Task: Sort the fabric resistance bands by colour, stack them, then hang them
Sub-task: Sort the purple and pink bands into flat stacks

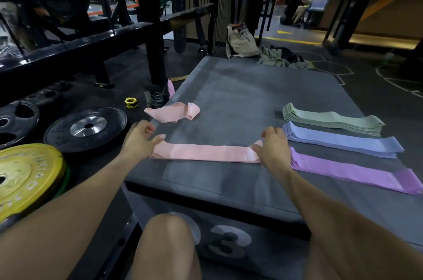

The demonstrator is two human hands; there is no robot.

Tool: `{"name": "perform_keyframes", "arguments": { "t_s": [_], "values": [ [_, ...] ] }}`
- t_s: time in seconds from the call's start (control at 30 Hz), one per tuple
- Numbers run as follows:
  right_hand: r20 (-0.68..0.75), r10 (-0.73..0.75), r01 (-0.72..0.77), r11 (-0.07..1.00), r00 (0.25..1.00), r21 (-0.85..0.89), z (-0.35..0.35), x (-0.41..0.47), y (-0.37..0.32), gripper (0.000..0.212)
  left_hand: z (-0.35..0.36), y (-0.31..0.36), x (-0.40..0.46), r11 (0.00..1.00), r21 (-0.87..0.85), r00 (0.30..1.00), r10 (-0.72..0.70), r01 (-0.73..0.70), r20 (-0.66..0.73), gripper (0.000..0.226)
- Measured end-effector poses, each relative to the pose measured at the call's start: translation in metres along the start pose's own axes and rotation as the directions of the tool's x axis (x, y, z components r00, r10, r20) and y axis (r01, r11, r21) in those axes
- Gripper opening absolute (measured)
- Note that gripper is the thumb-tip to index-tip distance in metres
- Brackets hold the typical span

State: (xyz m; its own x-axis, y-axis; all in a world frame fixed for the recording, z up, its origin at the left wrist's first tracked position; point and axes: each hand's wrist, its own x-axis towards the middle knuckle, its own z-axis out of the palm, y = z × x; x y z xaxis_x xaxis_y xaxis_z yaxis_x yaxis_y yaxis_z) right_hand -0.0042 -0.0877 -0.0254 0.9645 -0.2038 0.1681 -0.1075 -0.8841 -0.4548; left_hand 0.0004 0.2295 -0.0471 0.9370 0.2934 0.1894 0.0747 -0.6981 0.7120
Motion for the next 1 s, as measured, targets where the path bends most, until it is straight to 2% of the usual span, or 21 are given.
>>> {"name": "perform_keyframes", "arguments": {
  "t_s": [0.07,0.17,0.27,0.4,0.5,0.63,0.8,0.9,1.0],
  "values": [
    [0.031,-0.171,0.17,0.985,0.985,0.022,0.004,-0.001,-0.01,0.041,-0.004,-0.004,0.001,0.997,-0.039,0.992,0.077,-0.073,0.098,0.036],
    [0.265,-0.354,0.355,0.934,0.897,0.048,0.019,-0.003,-0.028,0.053,-0.009,-0.009,-0.002,0.992,-0.07,0.96,0.122,-0.107,0.252,0.056],
    [0.415,-0.409,0.421,0.905,0.813,0.067,0.034,-0.006,-0.043,0.07,-0.008,-0.013,-0.003,0.993,-0.074,0.928,0.114,-0.093,0.356,0.074],
    [0.473,-0.412,0.439,0.897,0.779,0.058,0.044,-0.002,-0.052,0.079,-0.003,-0.022,0.0,0.995,-0.089,0.919,0.076,-0.045,0.386,0.082],
    [0.501,-0.404,0.431,0.9,0.766,0.066,0.049,0.001,-0.053,0.079,-0.003,-0.025,0.001,0.995,-0.09,0.922,0.07,-0.038,0.38,0.075],
    [0.468,-0.422,0.436,0.896,0.777,0.085,0.053,0.001,-0.055,0.067,-0.003,-0.026,0.002,0.997,-0.072,0.927,0.053,-0.029,0.371,0.069],
    [0.452,-0.422,0.425,0.9,0.786,0.1,0.054,0.0,-0.057,0.063,-0.007,-0.024,-0.001,0.986,-0.166,0.909,0.081,-0.013,0.41,0.073],
    [0.455,-0.421,0.427,0.899,0.785,0.096,0.053,0.0,-0.059,0.063,-0.006,-0.023,-0.003,0.978,-0.205,0.934,0.107,-0.037,0.341,0.037],
    [0.45,-0.433,0.446,0.891,0.781,0.084,0.051,-0.001,-0.062,0.063,-0.006,-0.024,-0.003,0.987,-0.146,0.944,0.111,-0.068,0.312,0.026]
  ]
}}
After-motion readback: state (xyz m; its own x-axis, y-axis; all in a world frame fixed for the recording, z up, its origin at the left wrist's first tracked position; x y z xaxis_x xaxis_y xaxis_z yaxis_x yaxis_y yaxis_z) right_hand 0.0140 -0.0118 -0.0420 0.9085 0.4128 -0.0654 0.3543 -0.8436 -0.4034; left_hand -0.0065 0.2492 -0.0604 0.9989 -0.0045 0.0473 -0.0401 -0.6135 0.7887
